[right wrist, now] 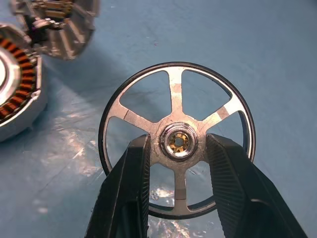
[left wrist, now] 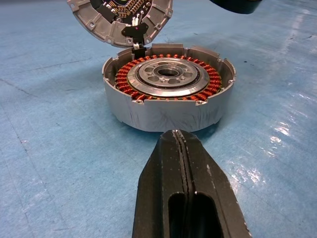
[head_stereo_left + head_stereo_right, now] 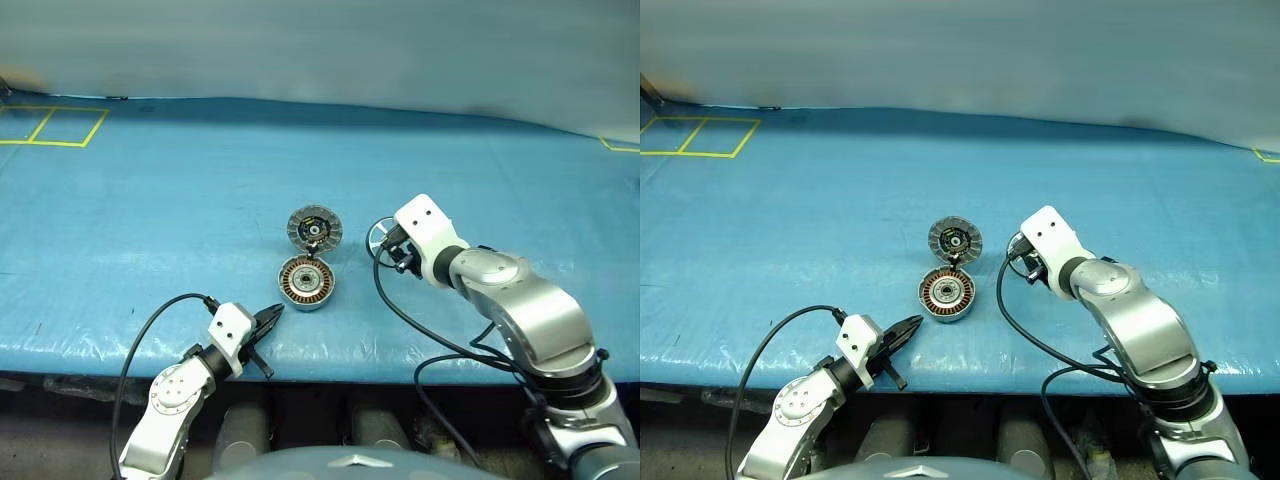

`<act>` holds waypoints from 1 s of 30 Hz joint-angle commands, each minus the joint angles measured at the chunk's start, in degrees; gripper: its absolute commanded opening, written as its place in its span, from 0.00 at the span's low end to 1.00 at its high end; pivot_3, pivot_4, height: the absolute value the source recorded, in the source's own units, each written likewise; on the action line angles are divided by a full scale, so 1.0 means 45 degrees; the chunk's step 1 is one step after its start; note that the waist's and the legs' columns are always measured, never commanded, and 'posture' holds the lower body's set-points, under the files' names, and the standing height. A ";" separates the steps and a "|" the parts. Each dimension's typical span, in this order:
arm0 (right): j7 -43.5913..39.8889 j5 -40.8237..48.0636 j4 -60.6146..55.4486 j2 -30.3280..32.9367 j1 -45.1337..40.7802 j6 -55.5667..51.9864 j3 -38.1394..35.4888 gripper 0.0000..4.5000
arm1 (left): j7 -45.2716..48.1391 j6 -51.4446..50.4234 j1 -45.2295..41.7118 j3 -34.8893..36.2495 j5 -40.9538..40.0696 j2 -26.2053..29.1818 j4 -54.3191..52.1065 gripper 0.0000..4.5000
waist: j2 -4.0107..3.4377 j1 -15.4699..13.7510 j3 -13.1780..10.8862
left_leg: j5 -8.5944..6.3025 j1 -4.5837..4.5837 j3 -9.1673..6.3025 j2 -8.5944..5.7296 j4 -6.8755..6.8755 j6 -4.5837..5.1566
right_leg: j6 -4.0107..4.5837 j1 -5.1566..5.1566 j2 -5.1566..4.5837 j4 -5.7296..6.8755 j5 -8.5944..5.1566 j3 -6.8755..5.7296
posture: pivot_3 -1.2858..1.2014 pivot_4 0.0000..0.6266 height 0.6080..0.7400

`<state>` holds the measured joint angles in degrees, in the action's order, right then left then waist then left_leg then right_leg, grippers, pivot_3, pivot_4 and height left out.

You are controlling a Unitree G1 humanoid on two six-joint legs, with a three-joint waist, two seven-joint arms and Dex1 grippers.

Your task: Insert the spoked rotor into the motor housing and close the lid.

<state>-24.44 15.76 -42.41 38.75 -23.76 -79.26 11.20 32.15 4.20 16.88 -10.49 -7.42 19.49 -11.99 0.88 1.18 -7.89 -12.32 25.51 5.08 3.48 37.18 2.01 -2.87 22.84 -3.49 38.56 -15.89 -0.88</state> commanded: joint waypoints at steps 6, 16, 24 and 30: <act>-0.0598 0.1212 -0.1027 -0.1442 -0.0339 0.1271 0.0809 0.30 | -0.0122 0.0138 0.0038 0.0139 -0.0065 -0.0037 -0.0407 0.00 | 0.0003 0.0013 0.0000 | 0.0000 -0.0003 -0.0015 0.0013 0.0008 -0.0001 | 0.0004 -0.0003 0.0015 0.0008 -0.0002 -0.0009 | 0.52 0.24 1.00; 0.0783 0.0840 0.0209 -0.3603 -0.0261 0.1340 0.1759 0.30 | -0.0318 0.0482 0.0100 0.0186 -0.0029 -0.0216 -0.0441 0.00 | 0.0004 -0.0038 -0.0001 | -0.0004 -0.0004 -0.0015 0.0002 0.0045 0.0010 | 0.0031 0.0004 -0.0008 -0.0002 -0.0014 -0.0017 | 0.52 0.24 1.00; 0.1082 0.0665 0.1175 -0.3773 -0.0048 0.1746 0.1925 0.30 | -0.0311 0.0590 0.0080 0.0092 0.0049 -0.0342 -0.0372 0.00 | 0.0004 -0.0037 -0.0001 | -0.0005 -0.0004 -0.0014 0.0002 0.0046 0.0011 | 0.0026 -0.0013 -0.0005 0.0002 -0.0011 -0.0016 | 0.52 0.24 1.00; 0.0864 0.0775 0.1358 -0.3736 0.0106 0.1839 0.2118 0.30 | -0.0302 0.0602 0.0122 0.0089 0.0058 -0.0351 -0.0333 0.00 | 0.0004 -0.0028 0.0000 | -0.0004 -0.0004 -0.0013 0.0002 0.0045 0.0011 | 0.0022 -0.0013 -0.0002 0.0003 -0.0010 -0.0017 | 0.52 0.24 1.00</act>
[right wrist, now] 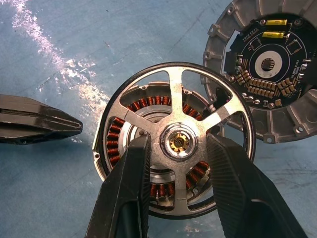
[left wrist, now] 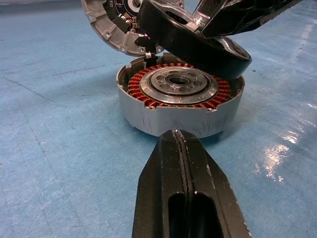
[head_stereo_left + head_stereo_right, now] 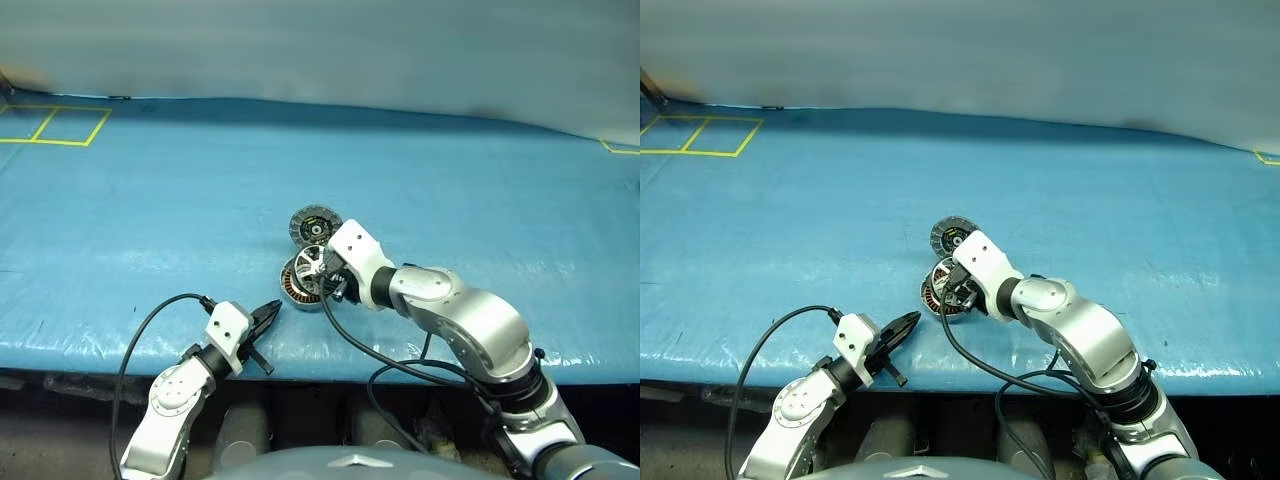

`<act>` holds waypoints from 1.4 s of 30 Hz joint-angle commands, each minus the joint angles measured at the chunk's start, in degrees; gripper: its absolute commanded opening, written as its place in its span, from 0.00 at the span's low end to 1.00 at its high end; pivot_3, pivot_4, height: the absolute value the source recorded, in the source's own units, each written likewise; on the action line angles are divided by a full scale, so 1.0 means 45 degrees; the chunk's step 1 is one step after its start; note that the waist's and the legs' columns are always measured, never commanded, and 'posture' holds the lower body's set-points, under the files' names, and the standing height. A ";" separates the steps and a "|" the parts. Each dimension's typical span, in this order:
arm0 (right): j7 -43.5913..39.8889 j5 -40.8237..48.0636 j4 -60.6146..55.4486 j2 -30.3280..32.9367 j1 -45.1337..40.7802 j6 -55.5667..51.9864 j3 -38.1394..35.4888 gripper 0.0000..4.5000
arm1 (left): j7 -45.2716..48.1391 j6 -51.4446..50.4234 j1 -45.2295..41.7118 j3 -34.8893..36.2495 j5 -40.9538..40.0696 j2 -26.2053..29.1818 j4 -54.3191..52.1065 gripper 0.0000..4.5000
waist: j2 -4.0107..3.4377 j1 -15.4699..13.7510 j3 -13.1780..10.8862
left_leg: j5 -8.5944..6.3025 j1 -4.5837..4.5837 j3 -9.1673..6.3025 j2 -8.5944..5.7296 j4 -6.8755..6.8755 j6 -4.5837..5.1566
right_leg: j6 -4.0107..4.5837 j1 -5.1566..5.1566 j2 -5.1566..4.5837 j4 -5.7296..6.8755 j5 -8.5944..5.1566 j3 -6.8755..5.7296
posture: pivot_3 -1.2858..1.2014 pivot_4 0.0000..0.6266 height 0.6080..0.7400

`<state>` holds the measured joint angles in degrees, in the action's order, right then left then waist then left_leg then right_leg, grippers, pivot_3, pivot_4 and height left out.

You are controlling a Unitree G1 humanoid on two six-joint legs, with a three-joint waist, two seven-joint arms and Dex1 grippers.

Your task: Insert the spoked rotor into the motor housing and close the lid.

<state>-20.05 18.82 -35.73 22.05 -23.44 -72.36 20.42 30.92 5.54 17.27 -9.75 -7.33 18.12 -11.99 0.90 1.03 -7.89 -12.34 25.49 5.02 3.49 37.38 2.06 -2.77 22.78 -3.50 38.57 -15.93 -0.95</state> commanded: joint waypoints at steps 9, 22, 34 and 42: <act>-0.0068 0.0120 -0.0209 -0.0291 -0.0146 0.0314 0.0260 0.30 | -0.0019 0.0245 0.0075 -0.0103 0.0018 -0.0060 -0.0326 0.00 | 0.0000 0.0016 0.0000 | 0.0000 0.0000 0.0000 0.0000 0.0000 0.0000 | -0.0015 0.0002 -0.0001 0.0000 0.0008 0.0000 | 0.52 0.24 1.00; -0.0085 -0.0115 0.0388 -0.0142 -0.0079 0.0506 0.0511 0.52 | -0.0014 0.0231 -0.0003 -0.0095 0.0047 -0.0042 -0.0268 0.00 | 0.0000 0.0010 0.0000 | 0.0000 0.0000 0.0000 0.0000 0.0000 0.0001 | -0.0008 0.0004 -0.0001 0.0000 0.0005 -0.0001 | 0.52 0.24 1.00; -0.0227 0.0308 -0.0608 0.0568 -0.0629 -0.0487 -0.1321 0.95 | 0.0047 0.0220 -0.0044 -0.0054 0.0022 0.0023 -0.0289 0.00 | 0.0000 0.0007 0.0000 | 0.0000 0.0000 -0.0001 0.0000 0.0000 0.0001 | -0.0039 0.0012 -0.0002 0.0000 0.0022 -0.0003 | 0.52 0.24 1.00; -0.0281 0.0833 -0.0442 -0.0164 -0.0205 -0.0306 -0.1197 0.47 | 0.0074 0.0234 -0.0222 -0.0108 0.0040 -0.0044 -0.0176 0.00 | -0.0001 0.0036 0.0000 | 0.0000 0.0001 0.0000 0.0005 -0.0006 0.0000 | -0.0033 -0.0006 0.0005 0.0018 0.0019 0.0004 | 0.52 0.24 1.00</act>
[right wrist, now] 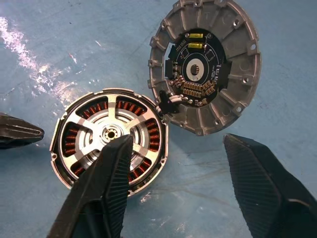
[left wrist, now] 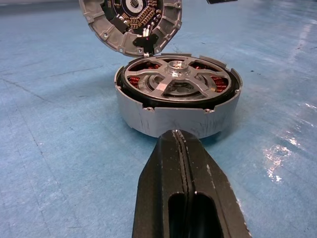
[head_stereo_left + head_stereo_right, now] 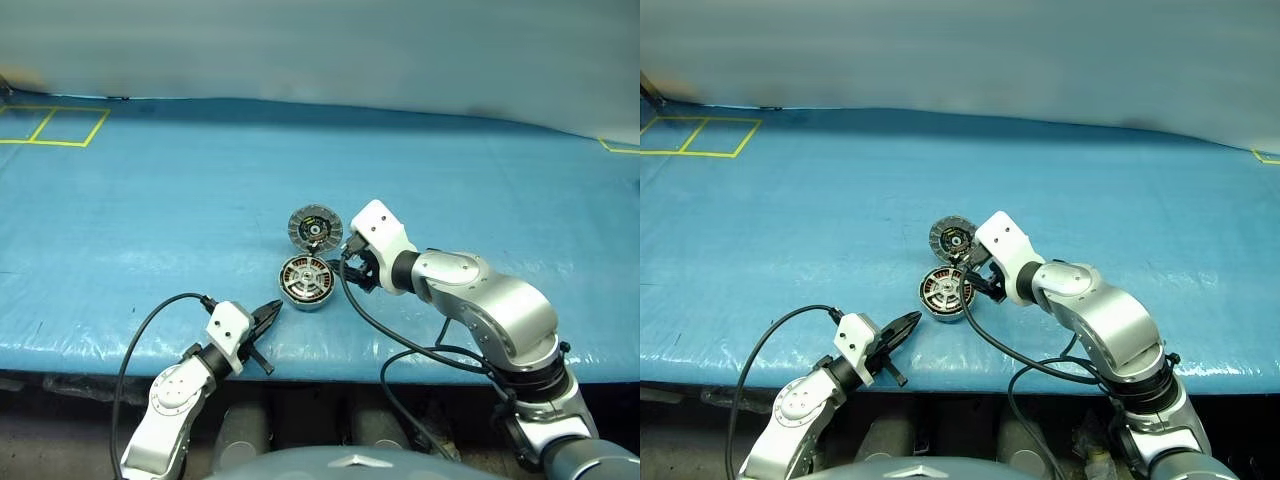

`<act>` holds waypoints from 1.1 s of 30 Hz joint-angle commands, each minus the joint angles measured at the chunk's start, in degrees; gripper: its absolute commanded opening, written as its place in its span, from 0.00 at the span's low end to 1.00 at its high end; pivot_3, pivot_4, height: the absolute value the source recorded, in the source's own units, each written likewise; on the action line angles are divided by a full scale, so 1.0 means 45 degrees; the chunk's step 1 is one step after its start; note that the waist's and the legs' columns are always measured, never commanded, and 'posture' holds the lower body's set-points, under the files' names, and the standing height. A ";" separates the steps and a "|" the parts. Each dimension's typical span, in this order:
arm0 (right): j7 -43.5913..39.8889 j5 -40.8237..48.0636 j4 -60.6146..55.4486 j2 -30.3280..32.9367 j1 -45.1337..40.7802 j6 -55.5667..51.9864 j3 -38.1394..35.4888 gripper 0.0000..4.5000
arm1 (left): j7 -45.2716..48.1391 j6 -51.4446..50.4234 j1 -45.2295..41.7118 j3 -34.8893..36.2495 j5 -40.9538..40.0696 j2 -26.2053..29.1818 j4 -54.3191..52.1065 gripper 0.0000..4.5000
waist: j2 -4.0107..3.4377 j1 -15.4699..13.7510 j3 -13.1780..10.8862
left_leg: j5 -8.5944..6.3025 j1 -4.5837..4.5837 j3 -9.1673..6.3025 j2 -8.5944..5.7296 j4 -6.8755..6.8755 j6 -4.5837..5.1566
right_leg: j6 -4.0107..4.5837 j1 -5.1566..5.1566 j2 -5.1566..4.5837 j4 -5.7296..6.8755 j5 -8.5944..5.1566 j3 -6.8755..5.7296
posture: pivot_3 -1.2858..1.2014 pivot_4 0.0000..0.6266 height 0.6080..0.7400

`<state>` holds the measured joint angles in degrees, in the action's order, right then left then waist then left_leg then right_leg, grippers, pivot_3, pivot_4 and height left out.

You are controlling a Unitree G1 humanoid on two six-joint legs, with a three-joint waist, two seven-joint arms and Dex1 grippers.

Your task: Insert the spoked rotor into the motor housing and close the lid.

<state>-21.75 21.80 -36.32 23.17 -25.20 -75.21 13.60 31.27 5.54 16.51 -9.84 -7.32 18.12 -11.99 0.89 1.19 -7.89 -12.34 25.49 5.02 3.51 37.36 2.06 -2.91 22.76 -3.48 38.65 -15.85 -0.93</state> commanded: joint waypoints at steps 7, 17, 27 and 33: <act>0.0736 -0.0363 0.0675 -0.1800 0.0999 0.2171 0.1053 0.01 | 0.0004 0.0234 -0.0061 -0.0124 0.0042 -0.0049 -0.0146 0.00 | 0.0000 -0.0018 0.0000 | 0.0001 0.0001 0.0004 -0.0006 0.0005 0.0000 | -0.0017 0.0002 0.0000 0.0001 0.0008 0.0000 | 0.52 0.24 1.00; 0.0832 -0.1197 0.2703 -0.2580 0.2372 0.4966 0.1598 0.01 | -0.0002 0.0201 -0.0053 -0.0129 0.0021 -0.0046 -0.0157 0.00 | -0.0001 -0.0008 0.0000 | 0.0006 -0.0011 0.0001 -0.0006 0.0032 0.0009 | -0.0016 0.0021 -0.0002 -0.0001 0.0009 -0.0002 | 0.52 0.24 1.00; 0.0842 -0.1467 0.3176 -0.2750 0.2619 0.5082 0.1752 0.01 | 0.0047 0.0131 -0.0032 -0.0127 -0.0003 0.0020 -0.0240 0.00 | 0.0000 -0.0006 0.0002 | 0.0005 -0.0046 0.0003 -0.0003 0.0031 0.0009 | 0.0035 -0.0002 -0.0007 0.0000 -0.0020 0.0000 | 0.52 0.24 1.00; -0.0334 -0.0573 0.1459 -0.1748 0.1323 0.4474 0.0846 0.01 | 0.0019 0.0146 0.0053 -0.0119 -0.0004 0.0009 -0.0270 0.00 | -0.0004 -0.0020 -0.0002 | 0.0005 -0.0033 0.0008 -0.0004 0.0032 0.0010 | 0.0040 0.0012 -0.0017 -0.0001 -0.0020 0.0005 | 0.52 0.24 1.00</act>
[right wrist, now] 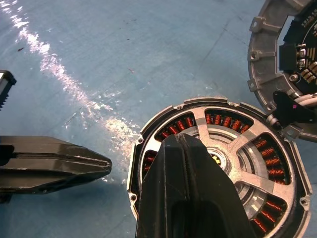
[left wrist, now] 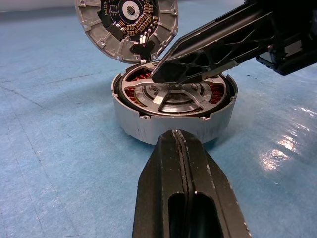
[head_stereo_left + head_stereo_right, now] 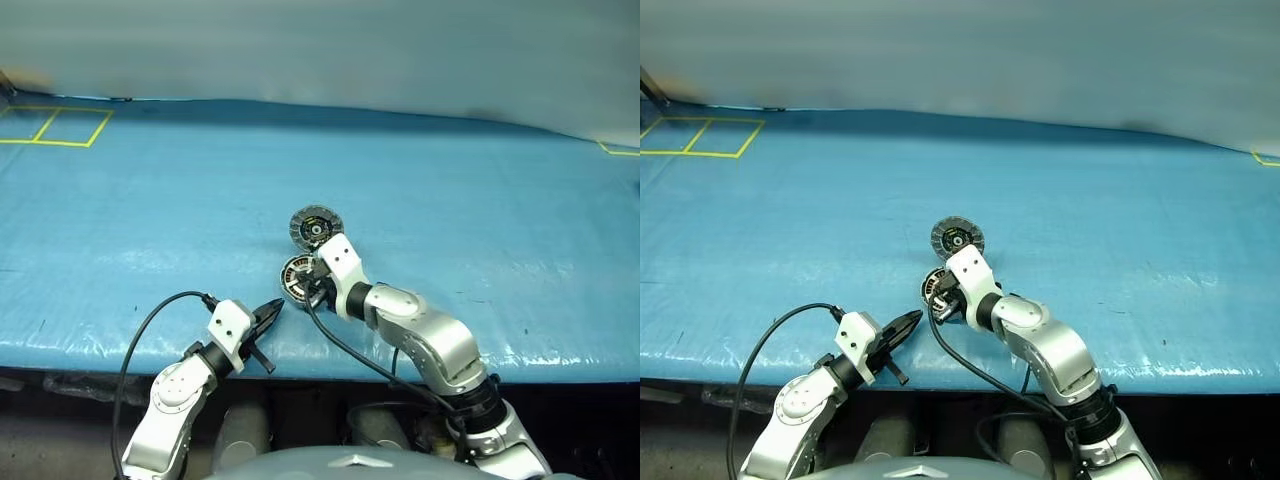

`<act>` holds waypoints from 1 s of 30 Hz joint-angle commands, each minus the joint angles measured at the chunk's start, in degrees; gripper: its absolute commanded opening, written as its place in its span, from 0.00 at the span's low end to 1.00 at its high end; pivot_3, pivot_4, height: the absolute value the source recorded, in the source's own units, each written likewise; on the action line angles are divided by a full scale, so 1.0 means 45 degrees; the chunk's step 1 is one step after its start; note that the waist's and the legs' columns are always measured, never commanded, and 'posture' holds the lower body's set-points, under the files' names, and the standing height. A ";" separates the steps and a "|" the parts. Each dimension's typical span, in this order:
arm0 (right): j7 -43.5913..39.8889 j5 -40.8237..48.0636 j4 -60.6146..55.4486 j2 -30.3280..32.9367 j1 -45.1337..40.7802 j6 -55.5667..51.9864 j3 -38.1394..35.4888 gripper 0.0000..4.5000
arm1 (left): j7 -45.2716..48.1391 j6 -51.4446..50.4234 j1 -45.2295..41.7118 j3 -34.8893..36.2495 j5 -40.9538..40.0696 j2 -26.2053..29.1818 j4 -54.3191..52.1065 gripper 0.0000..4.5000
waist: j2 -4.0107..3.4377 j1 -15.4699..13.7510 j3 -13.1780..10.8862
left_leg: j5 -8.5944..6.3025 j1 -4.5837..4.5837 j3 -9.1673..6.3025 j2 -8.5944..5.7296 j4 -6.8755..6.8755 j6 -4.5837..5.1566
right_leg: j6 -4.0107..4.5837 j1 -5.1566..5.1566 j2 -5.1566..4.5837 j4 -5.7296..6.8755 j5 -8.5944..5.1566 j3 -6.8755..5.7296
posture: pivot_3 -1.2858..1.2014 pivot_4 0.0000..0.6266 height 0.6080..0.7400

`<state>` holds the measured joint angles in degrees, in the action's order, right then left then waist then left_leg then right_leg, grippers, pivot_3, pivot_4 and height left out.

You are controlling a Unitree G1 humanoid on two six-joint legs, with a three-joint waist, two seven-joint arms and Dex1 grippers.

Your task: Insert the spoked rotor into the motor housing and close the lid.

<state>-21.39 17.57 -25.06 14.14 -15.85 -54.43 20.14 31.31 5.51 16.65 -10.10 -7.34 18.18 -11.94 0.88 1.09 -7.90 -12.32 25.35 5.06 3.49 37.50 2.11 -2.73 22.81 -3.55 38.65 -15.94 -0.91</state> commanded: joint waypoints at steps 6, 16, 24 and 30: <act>-0.0579 -0.1320 0.0373 0.3070 -0.4575 -0.1792 0.0229 0.01 | 0.0035 0.0186 -0.0044 -0.0104 -0.0002 -0.0038 -0.0244 0.00 | -0.0027 0.0023 -0.0017 | 0.0003 -0.0002 0.0004 0.0003 0.0003 0.0005 | 0.0022 0.0009 -0.0006 0.0000 0.0007 -0.0004 | 0.52 0.24 1.00; -0.1139 -0.3215 0.6375 0.2291 -0.7236 0.1555 0.1092 0.01 | -0.0294 0.0411 0.0211 -0.0240 0.0215 -0.0168 -0.0331 0.00 | -0.0028 0.0038 -0.0017 | 0.0000 0.0052 0.0037 -0.0001 -0.0029 0.0013 | -0.0050 0.0015 0.0008 0.0001 0.0048 0.0012 | 0.52 0.24 1.00; -0.4361 -0.1708 0.8112 0.1664 -0.7572 0.3136 -0.0170 0.01 | -0.0483 0.0459 0.0375 -0.0256 0.0249 -0.0159 -0.0404 0.00 | -0.0043 -0.0019 -0.0027 | -0.0001 0.0051 0.0044 0.0000 -0.0033 0.0015 | -0.0068 0.0012 0.0014 0.0001 0.0058 0.0012 | 0.52 0.24 1.00; -0.6204 -0.0915 0.6724 0.2304 -0.6847 0.1945 -0.0006 0.01 | -0.0521 0.0466 0.0369 -0.0275 0.0233 -0.0113 -0.0374 0.00 | -0.0044 -0.0056 -0.0028 | -0.0001 0.0048 0.0040 0.0002 -0.0026 0.0015 | -0.0066 0.0009 0.0012 0.0001 0.0057 0.0012 | 0.52 0.24 1.00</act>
<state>-47.48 12.26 8.90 23.98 -47.21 -44.33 20.60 29.00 6.50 18.38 -11.18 -6.63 17.85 -11.80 0.68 0.84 -8.02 -12.33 25.56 5.23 3.51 37.37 2.17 -3.02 22.85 -3.50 38.66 -15.68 -0.86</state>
